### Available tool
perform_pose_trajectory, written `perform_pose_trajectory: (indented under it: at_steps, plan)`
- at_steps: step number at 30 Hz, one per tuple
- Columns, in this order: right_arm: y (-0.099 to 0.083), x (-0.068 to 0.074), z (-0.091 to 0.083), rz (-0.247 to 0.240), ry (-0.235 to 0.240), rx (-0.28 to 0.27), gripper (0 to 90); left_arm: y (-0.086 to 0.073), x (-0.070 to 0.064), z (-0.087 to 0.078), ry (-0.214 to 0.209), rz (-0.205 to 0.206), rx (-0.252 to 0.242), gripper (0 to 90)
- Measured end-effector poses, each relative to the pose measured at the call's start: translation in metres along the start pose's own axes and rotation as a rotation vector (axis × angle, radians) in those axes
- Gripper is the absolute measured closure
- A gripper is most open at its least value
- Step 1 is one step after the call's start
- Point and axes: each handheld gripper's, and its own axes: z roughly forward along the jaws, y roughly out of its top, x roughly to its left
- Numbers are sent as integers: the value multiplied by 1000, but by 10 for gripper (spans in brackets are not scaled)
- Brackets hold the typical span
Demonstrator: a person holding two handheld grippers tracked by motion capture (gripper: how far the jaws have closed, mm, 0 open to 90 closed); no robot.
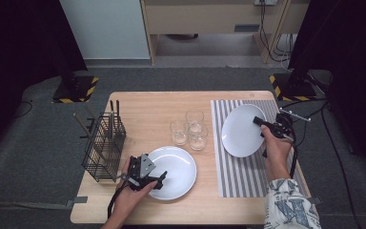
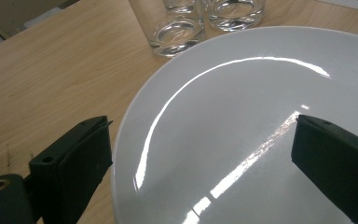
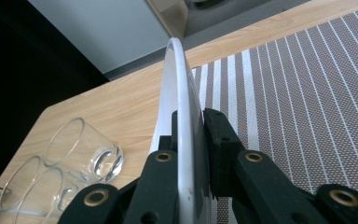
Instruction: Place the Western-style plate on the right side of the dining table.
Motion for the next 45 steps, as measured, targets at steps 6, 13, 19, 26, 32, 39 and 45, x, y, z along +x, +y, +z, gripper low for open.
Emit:
perform_pose_trajectory:
  at_steps: [6, 13, 19, 26, 32, 39, 45]
  plan:
    - [-2, 3, 3, 8, 18, 5, 831, 0, 1, 0, 0, -3, -1, 43]
    - [-4, 1, 6, 6, 16, 11, 831, 0, 3, -2, 6, -8, -2, 43]
    - [-5, -6, 3, 21, 19, 8, 831, 0, 5, -2, 2, -17, -4, 44]
    - [-9, -17, 1, 10, -10, 18, 815, -2, 9, -5, 11, -32, -8, 44]
    - [-10, -21, 1, -42, -9, 32, 802, -3, 12, -6, 22, -39, -5, 44]
    - [-18, -40, -2, -34, 27, 50, 773, -5, 11, -6, 28, -39, 7, 46]
    - [-24, -53, -6, -28, 32, 47, 756, -6, 10, -5, 31, -44, 10, 46]
